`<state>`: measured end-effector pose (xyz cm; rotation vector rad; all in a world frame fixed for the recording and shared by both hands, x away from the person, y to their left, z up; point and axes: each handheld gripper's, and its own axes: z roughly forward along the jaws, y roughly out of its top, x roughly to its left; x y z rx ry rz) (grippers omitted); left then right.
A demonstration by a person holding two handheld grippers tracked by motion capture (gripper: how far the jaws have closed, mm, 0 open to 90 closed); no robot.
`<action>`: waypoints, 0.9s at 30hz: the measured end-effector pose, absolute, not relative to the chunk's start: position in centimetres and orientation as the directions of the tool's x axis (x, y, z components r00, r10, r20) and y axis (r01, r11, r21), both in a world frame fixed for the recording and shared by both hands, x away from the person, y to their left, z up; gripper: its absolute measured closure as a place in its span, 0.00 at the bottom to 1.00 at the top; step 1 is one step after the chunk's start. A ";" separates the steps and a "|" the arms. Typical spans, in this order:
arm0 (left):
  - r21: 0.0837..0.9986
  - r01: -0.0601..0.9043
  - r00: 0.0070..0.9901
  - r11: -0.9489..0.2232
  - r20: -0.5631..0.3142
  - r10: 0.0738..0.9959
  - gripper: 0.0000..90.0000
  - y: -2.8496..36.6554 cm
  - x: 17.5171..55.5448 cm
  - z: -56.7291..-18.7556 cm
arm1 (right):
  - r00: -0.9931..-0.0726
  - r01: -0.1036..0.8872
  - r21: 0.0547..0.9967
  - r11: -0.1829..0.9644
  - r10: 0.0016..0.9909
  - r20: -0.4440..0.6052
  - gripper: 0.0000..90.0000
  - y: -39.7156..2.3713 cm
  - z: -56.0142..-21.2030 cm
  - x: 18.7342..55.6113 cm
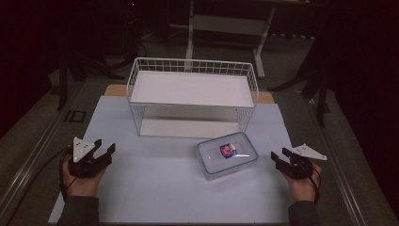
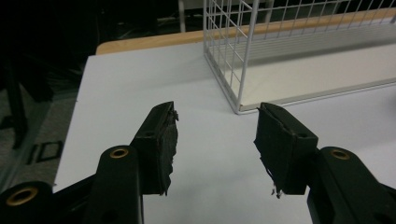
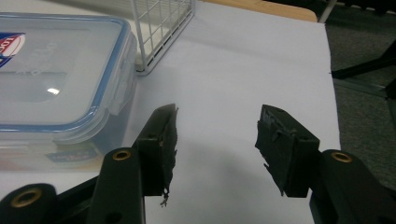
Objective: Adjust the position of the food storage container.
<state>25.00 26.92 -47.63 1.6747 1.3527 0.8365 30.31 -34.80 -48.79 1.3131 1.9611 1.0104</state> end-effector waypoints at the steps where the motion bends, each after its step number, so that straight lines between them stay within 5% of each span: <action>1: 0.890 0.446 0.206 -0.095 0.002 0.979 0.53 27.0 25.0 -47.6 | -0.364 0.504 0.829 0.243 0.930 -0.052 0.52 -34.8 -48.8 30.3; 14: 0.878 0.478 0.199 -0.019 -0.087 0.976 0.52 27.7 24.7 -47.5 | -0.406 0.470 0.849 0.240 0.913 -0.034 0.53 -33.2 -47.4 31.1; 27: 0.875 0.483 0.205 -0.021 -0.090 0.975 0.51 27.4 24.5 -47.4 | -0.465 0.483 0.844 0.235 0.885 0.020 0.81 -32.3 -47.2 32.6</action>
